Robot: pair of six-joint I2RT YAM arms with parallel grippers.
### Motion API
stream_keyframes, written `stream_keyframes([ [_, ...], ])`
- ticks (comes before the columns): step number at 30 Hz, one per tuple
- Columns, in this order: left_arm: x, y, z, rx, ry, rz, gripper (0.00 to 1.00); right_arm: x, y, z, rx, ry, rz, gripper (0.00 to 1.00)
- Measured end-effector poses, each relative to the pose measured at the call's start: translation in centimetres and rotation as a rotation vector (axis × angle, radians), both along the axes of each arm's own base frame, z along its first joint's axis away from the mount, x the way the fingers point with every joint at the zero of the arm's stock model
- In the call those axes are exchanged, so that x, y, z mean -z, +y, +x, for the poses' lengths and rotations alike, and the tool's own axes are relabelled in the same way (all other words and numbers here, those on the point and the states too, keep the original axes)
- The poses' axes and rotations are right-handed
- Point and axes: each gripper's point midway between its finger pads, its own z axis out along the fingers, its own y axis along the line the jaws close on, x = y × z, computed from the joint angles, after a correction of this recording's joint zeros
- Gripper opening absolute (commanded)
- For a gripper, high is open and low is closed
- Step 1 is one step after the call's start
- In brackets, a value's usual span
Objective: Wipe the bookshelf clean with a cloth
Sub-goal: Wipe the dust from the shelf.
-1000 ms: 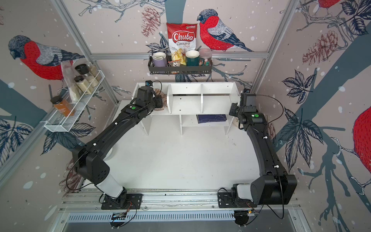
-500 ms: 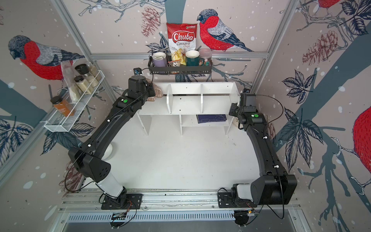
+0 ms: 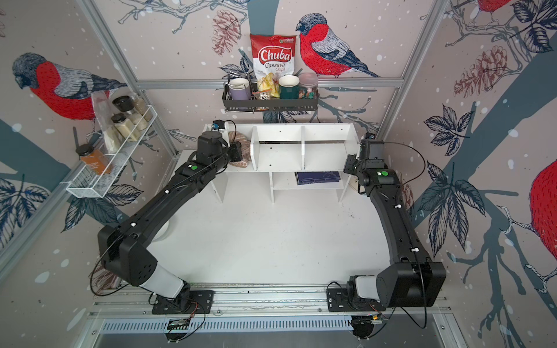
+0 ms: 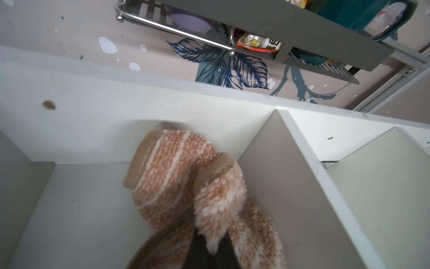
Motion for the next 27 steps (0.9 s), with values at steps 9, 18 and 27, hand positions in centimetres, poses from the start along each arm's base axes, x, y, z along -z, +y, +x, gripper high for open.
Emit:
stream_keyframes([
  [9,-0.3,2.3,-2.4,-0.05,-0.008,0.046,0.73,0.0,0.1,0.0,-0.002,-0.003,0.0,0.0],
  [18,-3.7,1.9,-3.7,-0.021,-0.043,0.018,0.61,-0.1,0.2,0.0,-0.003,-0.005,-0.002,0.0],
  [27,3.2,1.0,-3.4,-0.031,0.155,0.108,0.36,-0.1,0.1,0.0,-0.002,-0.001,-0.002,0.0],
])
